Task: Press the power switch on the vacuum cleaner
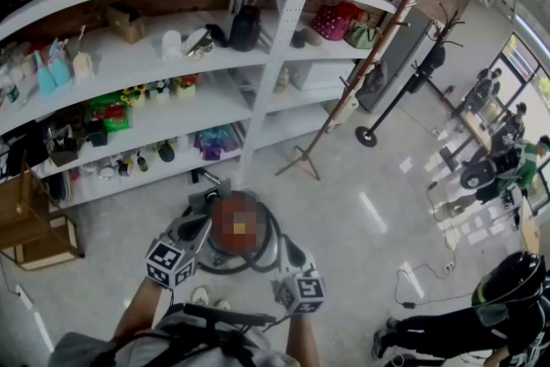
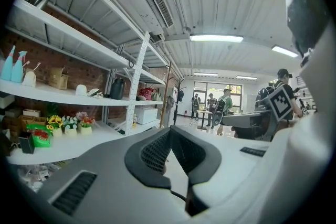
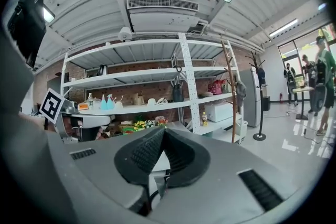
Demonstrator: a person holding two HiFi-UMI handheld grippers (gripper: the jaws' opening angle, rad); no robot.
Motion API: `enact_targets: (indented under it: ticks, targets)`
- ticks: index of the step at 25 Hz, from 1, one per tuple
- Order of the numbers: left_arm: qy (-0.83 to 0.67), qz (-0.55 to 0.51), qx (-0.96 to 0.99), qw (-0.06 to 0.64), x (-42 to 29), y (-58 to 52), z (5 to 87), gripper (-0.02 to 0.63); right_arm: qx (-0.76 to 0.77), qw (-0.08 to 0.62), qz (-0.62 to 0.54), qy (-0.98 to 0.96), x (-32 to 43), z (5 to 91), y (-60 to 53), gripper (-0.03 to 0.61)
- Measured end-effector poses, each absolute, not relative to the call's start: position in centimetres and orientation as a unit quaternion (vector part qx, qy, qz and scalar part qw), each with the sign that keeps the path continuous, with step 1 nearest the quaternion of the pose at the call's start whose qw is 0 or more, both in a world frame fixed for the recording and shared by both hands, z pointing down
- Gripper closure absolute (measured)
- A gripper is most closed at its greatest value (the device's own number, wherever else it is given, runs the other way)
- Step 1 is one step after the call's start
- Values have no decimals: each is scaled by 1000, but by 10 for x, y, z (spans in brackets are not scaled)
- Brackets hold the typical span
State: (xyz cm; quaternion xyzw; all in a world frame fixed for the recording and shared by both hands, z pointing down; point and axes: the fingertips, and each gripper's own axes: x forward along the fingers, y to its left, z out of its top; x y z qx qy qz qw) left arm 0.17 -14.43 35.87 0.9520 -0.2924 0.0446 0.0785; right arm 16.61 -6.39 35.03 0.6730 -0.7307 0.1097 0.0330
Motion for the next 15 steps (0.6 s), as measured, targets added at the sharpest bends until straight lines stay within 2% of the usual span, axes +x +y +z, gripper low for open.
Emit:
enact_targets:
  ticks: [15]
  targets:
    - [-295, 47, 951, 82, -6, -141, 362, 604, 672, 28, 118, -730, 159, 357, -65, 568]
